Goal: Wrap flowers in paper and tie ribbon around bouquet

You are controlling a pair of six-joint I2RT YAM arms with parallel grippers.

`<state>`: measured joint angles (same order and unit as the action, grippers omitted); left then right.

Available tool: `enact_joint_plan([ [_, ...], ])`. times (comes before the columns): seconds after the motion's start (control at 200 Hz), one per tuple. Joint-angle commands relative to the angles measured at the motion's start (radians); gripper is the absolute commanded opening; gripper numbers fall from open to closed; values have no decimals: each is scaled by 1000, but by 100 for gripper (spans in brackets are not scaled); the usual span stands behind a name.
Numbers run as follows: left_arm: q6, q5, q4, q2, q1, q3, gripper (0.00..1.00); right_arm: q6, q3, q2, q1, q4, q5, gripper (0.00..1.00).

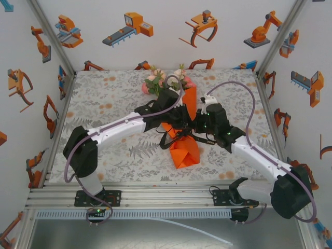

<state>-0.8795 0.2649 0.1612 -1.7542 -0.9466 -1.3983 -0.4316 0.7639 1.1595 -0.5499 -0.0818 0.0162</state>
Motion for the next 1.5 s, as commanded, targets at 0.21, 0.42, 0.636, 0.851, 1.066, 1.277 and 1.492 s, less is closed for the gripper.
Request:
enact_joint_plan([
  [0.21,183,66,-103,-5,-119,186,22,-58,-16,-93,-8,36,-8,0],
  [0.42,180,-29,-147,165,-91,323,21,-42,-20,-107,-5,27,-18,0],
  [0.636,142,-31,-190,268,-26,397,18,-30,-14,-116,-5,21,-24,0],
  [0.851,149,49,-265,115,-64,286,18,-98,38,-86,-5,11,-8,0],
  [1.066,139,-26,-290,-21,-93,184,22,-149,67,-48,-5,29,1,0],
  [1.277,214,-122,-306,34,-96,275,35,-152,94,-21,-5,27,0,0],
  [1.492,354,-187,-359,199,-96,391,62,-147,94,-15,-4,24,-10,0],
])
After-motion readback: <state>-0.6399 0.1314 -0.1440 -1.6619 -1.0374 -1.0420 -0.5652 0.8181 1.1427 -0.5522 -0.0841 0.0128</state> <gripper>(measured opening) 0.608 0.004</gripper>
